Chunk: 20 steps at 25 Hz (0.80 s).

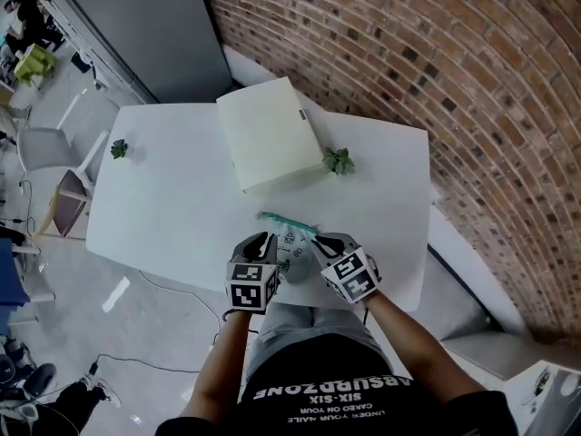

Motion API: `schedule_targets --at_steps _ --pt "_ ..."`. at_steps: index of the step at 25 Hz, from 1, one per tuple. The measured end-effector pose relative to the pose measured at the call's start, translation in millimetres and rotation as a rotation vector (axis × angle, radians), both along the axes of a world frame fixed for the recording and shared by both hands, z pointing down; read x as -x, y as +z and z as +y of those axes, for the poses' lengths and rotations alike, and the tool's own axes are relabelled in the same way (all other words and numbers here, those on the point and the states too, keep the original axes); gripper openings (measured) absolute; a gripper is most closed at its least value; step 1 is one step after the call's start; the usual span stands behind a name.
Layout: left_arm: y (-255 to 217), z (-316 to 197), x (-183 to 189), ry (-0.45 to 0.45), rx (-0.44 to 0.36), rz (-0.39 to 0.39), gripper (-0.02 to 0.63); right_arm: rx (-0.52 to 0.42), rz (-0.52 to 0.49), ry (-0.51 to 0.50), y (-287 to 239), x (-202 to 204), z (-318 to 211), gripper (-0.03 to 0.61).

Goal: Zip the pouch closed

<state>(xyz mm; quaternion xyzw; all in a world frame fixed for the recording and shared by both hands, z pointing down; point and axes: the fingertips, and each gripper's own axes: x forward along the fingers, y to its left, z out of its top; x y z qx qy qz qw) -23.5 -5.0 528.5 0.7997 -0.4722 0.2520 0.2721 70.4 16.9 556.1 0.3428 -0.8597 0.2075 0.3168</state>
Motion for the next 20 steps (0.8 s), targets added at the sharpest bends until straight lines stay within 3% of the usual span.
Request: schedule_targets --at_steps 1,6,11,20 --pt "-5.4 3.6 -4.8 0.004 -0.009 0.006 0.043 -0.01 -0.007 0.015 -4.9 0.2 2.8 0.027" --pt "-30.1 19.9 -18.3 0.002 -0.049 0.022 0.023 -0.049 -0.08 0.094 -34.1 -1.7 15.9 -0.001" --pt "-46.9 37.2 -28.8 -0.006 -0.058 0.039 0.012 -0.049 -0.126 0.082 -56.4 1.5 34.1 -0.003" --pt "-65.3 63.6 -50.9 0.021 -0.079 0.074 0.006 -0.15 -0.15 0.088 -99.1 2.3 50.6 -0.003"
